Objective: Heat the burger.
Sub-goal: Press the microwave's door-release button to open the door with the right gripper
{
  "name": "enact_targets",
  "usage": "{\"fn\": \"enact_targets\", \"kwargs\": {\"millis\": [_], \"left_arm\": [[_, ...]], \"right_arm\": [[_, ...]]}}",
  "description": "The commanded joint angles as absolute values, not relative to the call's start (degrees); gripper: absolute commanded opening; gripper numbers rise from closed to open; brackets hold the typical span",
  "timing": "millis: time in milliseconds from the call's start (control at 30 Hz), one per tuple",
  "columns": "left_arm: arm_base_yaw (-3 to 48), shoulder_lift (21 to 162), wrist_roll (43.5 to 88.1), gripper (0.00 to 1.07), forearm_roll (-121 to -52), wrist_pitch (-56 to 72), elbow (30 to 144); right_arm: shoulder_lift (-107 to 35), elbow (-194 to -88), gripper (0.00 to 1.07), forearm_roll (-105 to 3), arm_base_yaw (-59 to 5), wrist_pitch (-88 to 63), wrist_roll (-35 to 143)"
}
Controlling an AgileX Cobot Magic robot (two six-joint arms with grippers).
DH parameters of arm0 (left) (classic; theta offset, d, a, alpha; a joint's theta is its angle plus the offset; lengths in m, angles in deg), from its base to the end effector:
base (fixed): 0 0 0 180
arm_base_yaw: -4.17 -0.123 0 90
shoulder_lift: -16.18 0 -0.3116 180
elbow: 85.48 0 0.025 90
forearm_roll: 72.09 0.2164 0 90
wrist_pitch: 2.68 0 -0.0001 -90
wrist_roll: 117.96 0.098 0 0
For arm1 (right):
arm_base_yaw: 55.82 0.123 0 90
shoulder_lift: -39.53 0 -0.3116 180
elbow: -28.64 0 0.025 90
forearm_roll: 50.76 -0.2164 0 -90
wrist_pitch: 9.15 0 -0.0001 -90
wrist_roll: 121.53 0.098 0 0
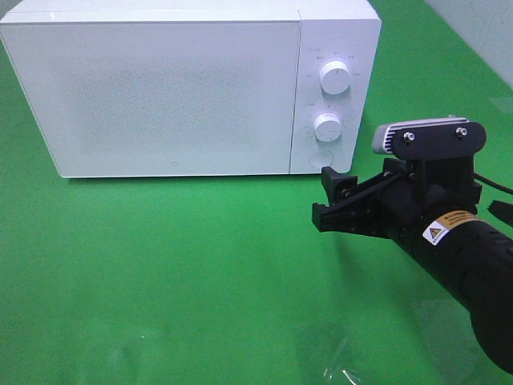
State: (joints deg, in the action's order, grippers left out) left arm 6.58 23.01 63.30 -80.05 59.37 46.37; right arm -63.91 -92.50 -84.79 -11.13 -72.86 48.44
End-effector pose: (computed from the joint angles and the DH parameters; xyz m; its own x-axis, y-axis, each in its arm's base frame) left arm -0.0602 -0.0095 0.2608 -0.4566 -0.0239 -0.8893 0.1311 0.9869 -0.0939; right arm 0.2084 0.1371 0.2082 -0.1901 -0.0478 -0.9806 -0.2406 0.9706 -0.0006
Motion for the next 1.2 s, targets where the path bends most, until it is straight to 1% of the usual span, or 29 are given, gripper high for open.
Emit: {"fn": "enact_targets", "kwargs": {"millis": [33, 67, 133, 167, 200, 300, 367, 400, 433, 467, 500, 533, 567, 600, 633, 667, 700, 733, 767, 800, 833, 1000, 1200], "left_arm": [[6.58, 22.04, 63.36, 0.98, -80.45, 58.51, 46.14], [6.58, 22.04, 63.36, 0.98, -80.45, 58.51, 46.14], [6.58, 22.04, 63.36, 0.98, -80.45, 58.51, 46.14], [6.58, 22.04, 63.36, 0.98, -80.45, 58.51, 46.14], [6.58, 22.04, 63.36, 0.98, -80.45, 58.51, 46.14], [6.58, 22.04, 63.36, 0.98, -80.45, 58.51, 46.14], [6.58, 22.04, 63.36, 0.98, -80.45, 58.51, 46.14], [6.58, 22.04, 63.36, 0.98, -80.45, 58.51, 46.14], [6.58, 22.04, 63.36, 0.98, -80.45, 58.51, 46.14], [6.58, 22.04, 63.36, 0.98, -80.45, 58.51, 46.14], [6.58, 22.04, 63.36, 0.98, -80.45, 58.51, 46.14], [6.58, 22.04, 63.36, 0.98, -80.45, 58.51, 46.14], [6.58, 22.04, 63.36, 0.98, -80.45, 58.51, 46.14], [6.58, 22.04, 63.36, 0.98, -80.45, 58.51, 46.14], [6.58, 22.04, 63.36, 0.98, -80.45, 58.51, 46.14], [6.58, 22.04, 63.36, 0.98, -80.45, 58.51, 46.14], [6.58, 22.04, 63.36, 0.98, -80.45, 58.51, 46.14], [6.58, 22.04, 63.36, 0.98, -80.45, 58.51, 46.14], [6.58, 22.04, 63.36, 0.98, -80.45, 58.51, 46.14], [6.58, 22.04, 63.36, 0.98, -80.45, 58.51, 46.14], [6.58, 22.04, 63.36, 0.98, -80.45, 58.51, 46.14], [6.58, 22.04, 63.36, 0.98, -80.45, 58.51, 46.14], [6.58, 22.04, 63.36, 0.98, -80.45, 58.51, 46.14]], "right_arm": [[-63.73, -93.01, 0.68, -84.97, -11.07, -74.81, 50.16], [-63.73, -93.01, 0.68, -84.97, -11.07, -74.81, 50.16], [-63.73, -93.01, 0.61, -84.97, -11.07, -77.84, 57.95], [-63.73, -93.01, 0.61, -84.97, -11.07, -77.84, 57.95], [-63.73, -93.18, 0.56, -84.97, -11.07, -78.30, 65.17], [-63.73, -93.18, 0.54, -84.97, -11.07, -78.25, 69.47], [-63.79, -93.18, 0.40, -84.91, -11.07, -78.30, 86.89], [-63.79, -93.18, 0.40, -84.91, -11.07, -78.30, 86.89], [-63.79, -93.18, 0.34, -84.79, -11.07, -78.30, 94.10], [-63.79, -93.18, 0.34, -84.79, -11.07, -78.30, 94.10], [-63.79, -93.18, 0.26, -84.79, -11.07, -78.30, 103.21], [-63.79, -93.18, 0.26, -84.79, -11.07, -78.30, 103.21], [-63.79, -93.18, 0.23, -84.79, -11.07, -78.30, 107.34], [-63.79, -93.18, 0.18, -84.79, -11.07, -78.19, 113.64], [-63.79, -93.18, 0.18, -84.79, -11.07, -78.19, 113.64], [-63.79, -93.18, 0.13, -84.91, -11.07, -78.02, 117.77], [-63.79, -93.18, 0.13, -84.91, -11.07, -78.02, 117.77], [-63.79, -93.18, 0.08, -85.02, -11.07, -77.21, 121.84], [-63.79, -93.18, 0.08, -85.02, -11.07, -77.21, 121.84], [-63.79, -93.18, 0.05, -85.02, -11.07, -76.53, 124.36], [-63.79, -93.18, 0.00, -84.97, -11.07, -74.92, 129.40], [-63.79, -93.18, 0.00, -85.02, -11.07, -70.80, 137.13], [-66.14, -95.53, 0.00, -86.05, -11.18, -67.99, 138.51]]}}
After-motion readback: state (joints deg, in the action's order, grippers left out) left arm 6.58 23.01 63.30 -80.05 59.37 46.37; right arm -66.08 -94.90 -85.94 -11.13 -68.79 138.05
